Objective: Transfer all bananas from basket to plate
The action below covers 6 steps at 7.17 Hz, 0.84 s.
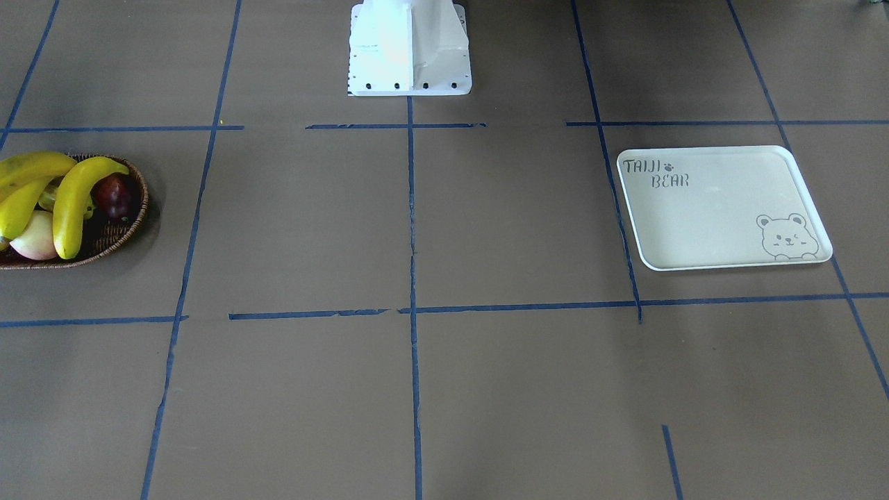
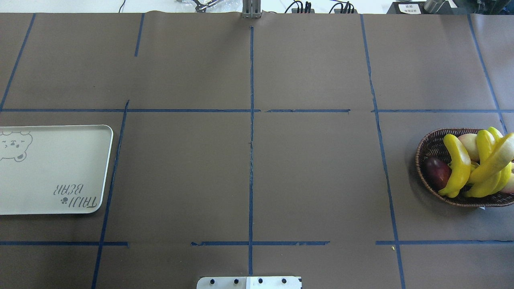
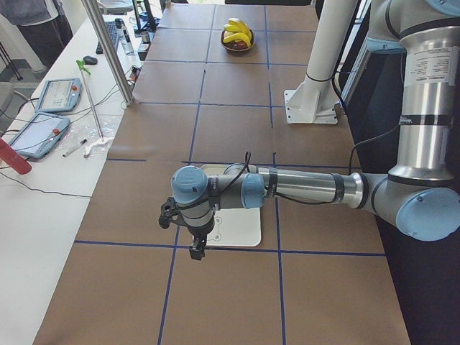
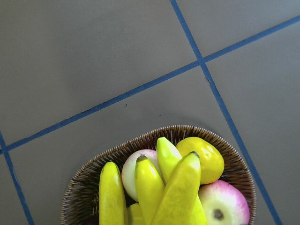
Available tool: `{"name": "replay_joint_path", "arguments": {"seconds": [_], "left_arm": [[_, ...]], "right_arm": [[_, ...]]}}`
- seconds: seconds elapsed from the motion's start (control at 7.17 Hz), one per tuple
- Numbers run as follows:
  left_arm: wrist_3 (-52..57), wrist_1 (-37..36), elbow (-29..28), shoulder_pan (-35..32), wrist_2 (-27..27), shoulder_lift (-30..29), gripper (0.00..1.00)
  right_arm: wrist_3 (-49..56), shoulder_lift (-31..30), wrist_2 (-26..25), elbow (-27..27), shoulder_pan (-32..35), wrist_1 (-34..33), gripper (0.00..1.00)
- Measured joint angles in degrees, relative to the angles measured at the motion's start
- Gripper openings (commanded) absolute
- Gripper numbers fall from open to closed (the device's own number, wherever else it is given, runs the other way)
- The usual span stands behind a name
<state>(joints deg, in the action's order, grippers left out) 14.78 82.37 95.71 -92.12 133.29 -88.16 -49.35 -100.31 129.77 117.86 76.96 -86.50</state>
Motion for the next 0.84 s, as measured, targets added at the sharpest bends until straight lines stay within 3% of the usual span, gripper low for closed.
{"name": "replay_joint_path", "arguments": {"seconds": [0.28,0.84], "left_arm": [[0.0,0.0,0.0,0.0,0.1,0.0,1.0],[0.0,0.1,0.1,0.0,0.1,0.0,1.0]], "right_arm": [[-16.3,-5.7,-6.5,0.8,-7.9,13.2,0.99],[-33.9,-8.1,-16.9,1.0,-20.6,17.6,0.99]]}}
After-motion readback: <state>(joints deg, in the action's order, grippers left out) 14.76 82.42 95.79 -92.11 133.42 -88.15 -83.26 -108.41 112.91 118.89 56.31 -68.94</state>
